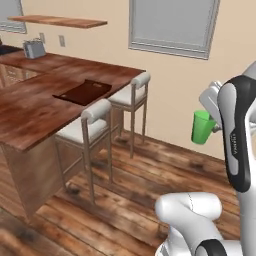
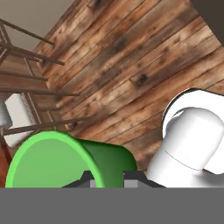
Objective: There is a tray on the dining counter. Grab the cup, mug, and pitcher and place them on the tray. The pitcher may be placed next to the tray if it cannot fit the tray.
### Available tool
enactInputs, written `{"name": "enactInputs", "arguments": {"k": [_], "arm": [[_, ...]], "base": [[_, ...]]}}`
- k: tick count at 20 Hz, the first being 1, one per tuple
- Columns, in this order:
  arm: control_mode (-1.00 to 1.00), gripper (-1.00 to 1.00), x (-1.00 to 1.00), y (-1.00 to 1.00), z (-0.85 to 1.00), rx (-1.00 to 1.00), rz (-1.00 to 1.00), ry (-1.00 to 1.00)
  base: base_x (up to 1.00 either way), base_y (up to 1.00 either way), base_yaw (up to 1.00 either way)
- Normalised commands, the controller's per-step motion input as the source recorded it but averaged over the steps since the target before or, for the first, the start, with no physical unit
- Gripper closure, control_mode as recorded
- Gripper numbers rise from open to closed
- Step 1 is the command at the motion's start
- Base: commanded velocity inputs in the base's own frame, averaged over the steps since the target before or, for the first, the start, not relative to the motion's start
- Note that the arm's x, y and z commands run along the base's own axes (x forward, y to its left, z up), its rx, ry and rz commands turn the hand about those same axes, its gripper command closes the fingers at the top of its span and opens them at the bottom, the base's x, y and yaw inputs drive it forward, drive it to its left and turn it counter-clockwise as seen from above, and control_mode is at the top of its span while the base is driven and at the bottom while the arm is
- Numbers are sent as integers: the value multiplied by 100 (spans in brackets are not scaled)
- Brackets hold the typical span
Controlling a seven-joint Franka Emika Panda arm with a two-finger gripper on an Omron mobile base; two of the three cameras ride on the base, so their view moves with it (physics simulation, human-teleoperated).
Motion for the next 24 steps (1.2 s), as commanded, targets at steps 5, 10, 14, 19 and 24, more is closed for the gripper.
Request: {"name": "enactInputs", "arguments": {"k": [5,10,14,19,24], "arm": [[100,100,0,0,0,0,0,0],[100,100,0,0,0,0,0,0],[100,100,0,0,0,0,0,0],[100,100,0,0,0,0,0,0],[100,100,0,0,0,0,0,0]], "base": [[89,-69,42],[88,-70,42],[84,-66,43],[72,-48,42],[62,-38,42]]}}
